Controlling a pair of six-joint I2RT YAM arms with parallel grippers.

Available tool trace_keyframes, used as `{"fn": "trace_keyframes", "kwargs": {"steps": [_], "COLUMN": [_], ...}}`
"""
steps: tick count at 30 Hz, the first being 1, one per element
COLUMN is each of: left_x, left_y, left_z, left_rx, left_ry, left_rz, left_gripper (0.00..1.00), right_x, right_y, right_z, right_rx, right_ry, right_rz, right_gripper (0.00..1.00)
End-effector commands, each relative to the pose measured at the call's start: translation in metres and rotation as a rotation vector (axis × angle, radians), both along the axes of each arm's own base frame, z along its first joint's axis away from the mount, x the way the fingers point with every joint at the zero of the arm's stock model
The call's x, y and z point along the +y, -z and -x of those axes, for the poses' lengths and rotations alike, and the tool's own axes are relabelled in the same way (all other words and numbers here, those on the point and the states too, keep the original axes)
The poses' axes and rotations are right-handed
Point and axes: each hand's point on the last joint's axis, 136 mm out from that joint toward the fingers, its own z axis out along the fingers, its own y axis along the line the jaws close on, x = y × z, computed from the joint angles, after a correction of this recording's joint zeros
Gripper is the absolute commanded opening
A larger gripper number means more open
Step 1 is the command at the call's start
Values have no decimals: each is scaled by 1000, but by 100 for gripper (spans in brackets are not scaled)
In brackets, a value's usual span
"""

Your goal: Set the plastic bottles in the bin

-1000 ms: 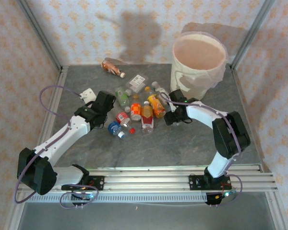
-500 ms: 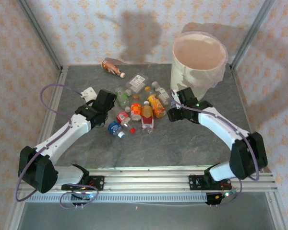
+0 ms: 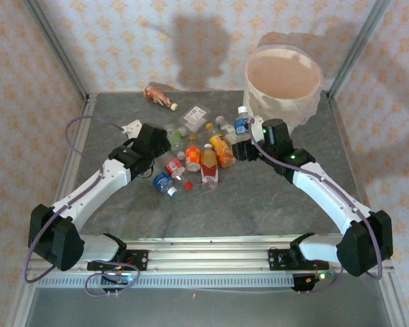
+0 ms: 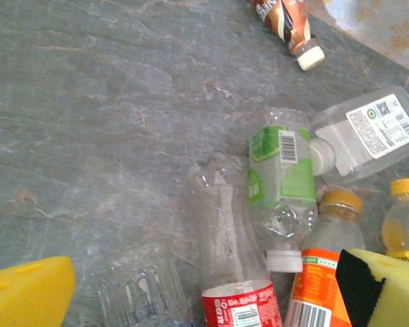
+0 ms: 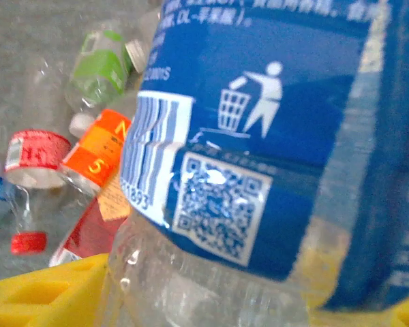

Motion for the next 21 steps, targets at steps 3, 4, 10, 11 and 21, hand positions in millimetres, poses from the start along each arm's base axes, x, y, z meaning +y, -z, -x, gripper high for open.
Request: {"fn": "trace_keyframes", "kwargs": {"steps": [3, 4, 10, 11, 21], "left_x": [4, 6, 15, 19, 39], "left_y": [-12, -12, -18, -20, -44], "left_z": [0, 2, 8, 10, 30], "left_rx": [-32, -43, -79, -68, -138], "left_ry": [-8, -15, -35, -37, -39], "left_rz": [-3, 1, -18, -44, -125], "left_gripper": [100, 100, 100, 100, 100], "right_x": [27, 28, 38, 43, 16], "right_y": [-81, -88, -149, -159, -207], "right_z": [-19, -22, -52, -56, -112], "right_rx": [-189, -205, -315, -333, -394], "right_ry": [-72, -73, -44, -65, 53], "right_rz": [-144, -149, -208, -219, -110], "right_gripper": [33, 33, 30, 31, 31]}}
